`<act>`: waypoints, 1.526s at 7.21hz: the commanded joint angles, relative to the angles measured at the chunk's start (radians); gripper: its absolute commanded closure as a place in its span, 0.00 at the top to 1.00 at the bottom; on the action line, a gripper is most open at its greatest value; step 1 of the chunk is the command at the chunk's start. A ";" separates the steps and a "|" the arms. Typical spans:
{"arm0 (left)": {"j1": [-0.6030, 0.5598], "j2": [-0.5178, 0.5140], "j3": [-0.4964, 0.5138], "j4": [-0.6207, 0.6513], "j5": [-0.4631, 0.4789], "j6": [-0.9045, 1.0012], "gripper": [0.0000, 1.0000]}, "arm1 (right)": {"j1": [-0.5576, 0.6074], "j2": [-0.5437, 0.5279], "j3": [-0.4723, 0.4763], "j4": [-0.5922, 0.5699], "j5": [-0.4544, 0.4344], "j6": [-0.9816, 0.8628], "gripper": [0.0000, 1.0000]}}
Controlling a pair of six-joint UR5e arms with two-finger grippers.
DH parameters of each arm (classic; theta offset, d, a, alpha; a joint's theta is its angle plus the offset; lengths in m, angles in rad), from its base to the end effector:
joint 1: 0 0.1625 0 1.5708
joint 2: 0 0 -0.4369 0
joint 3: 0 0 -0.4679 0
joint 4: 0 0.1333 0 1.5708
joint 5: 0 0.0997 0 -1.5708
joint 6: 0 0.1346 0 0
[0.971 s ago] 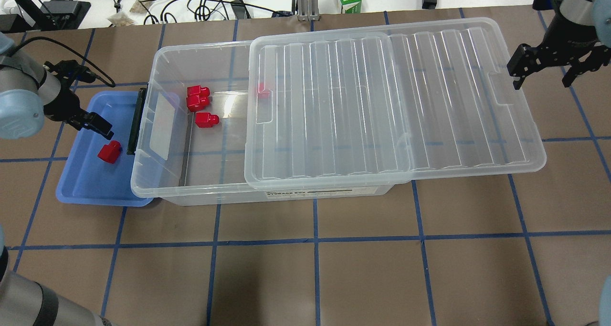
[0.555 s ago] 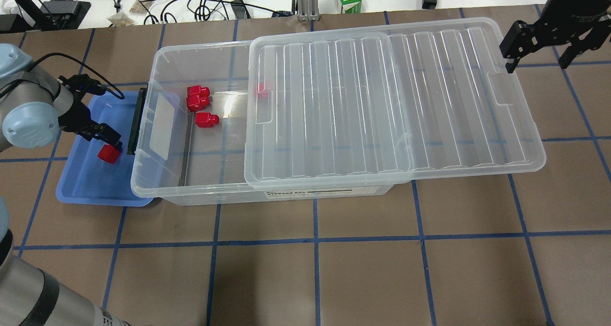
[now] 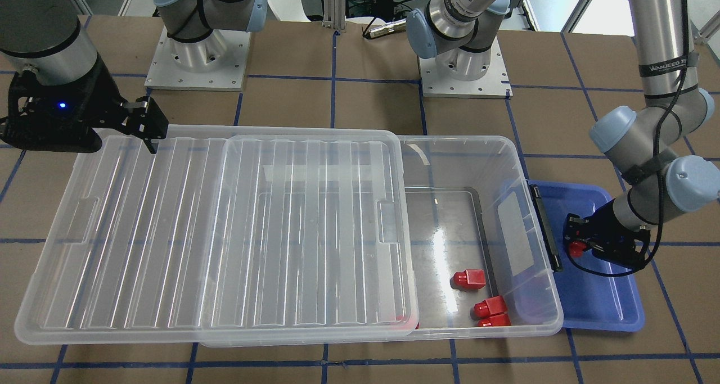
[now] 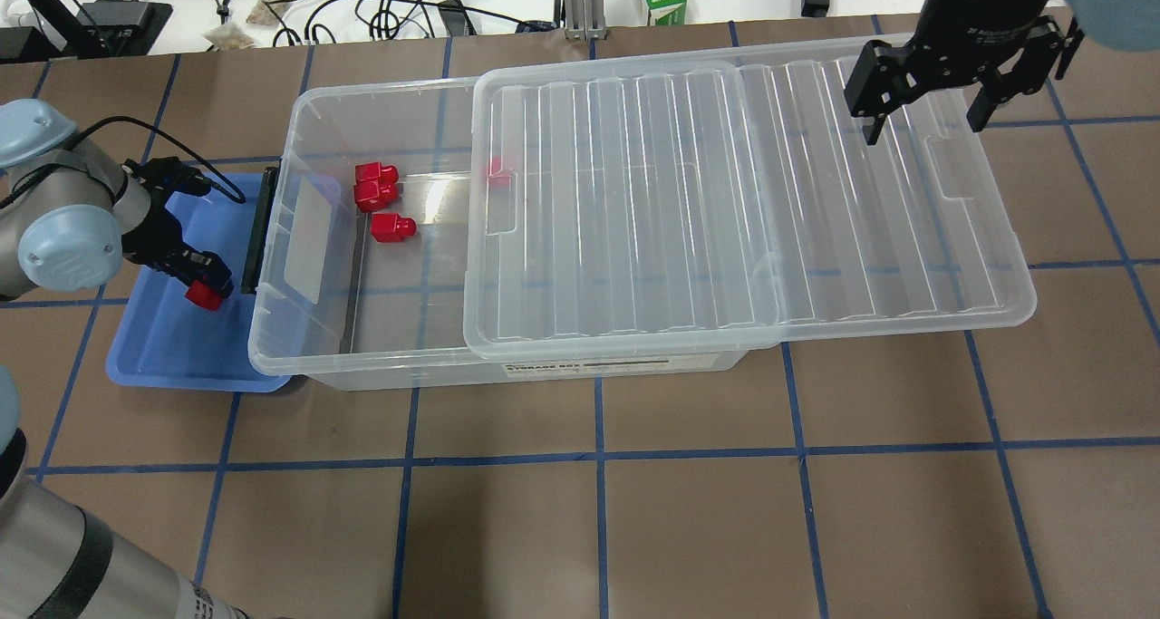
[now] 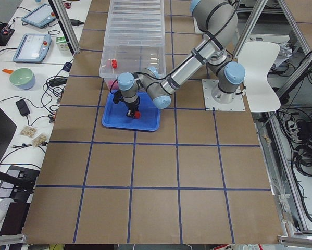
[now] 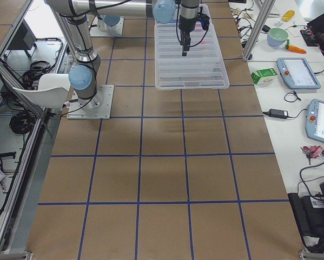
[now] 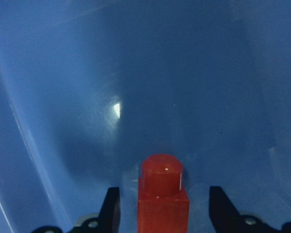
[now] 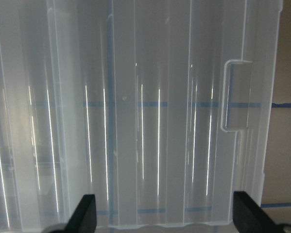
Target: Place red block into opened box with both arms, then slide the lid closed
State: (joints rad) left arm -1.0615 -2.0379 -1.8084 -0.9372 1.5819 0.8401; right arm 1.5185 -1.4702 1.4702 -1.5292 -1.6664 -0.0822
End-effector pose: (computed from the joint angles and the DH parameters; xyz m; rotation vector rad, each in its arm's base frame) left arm 0.1985 -0.6257 0.1082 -0.5117 -3.0619 -0.0970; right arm 0.0886 -0.6113 0.4592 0.0486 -3.0478 -0.0731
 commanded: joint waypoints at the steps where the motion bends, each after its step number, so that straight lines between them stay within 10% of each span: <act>1: 0.000 0.013 0.014 -0.003 0.018 -0.021 0.13 | 0.006 -0.043 0.007 0.044 0.007 0.001 1.00; 6: -0.120 0.198 0.225 -0.403 0.030 -0.166 0.12 | 0.003 -0.051 0.007 0.043 -0.007 -0.005 1.00; 11: -0.421 0.263 0.172 -0.417 -0.006 -0.611 0.12 | 0.005 -0.064 0.004 0.041 -0.006 0.006 1.00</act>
State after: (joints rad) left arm -1.4346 -1.7764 -1.6065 -1.3623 1.5804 0.2861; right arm 1.5219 -1.5313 1.4754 -1.4884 -1.6728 -0.0769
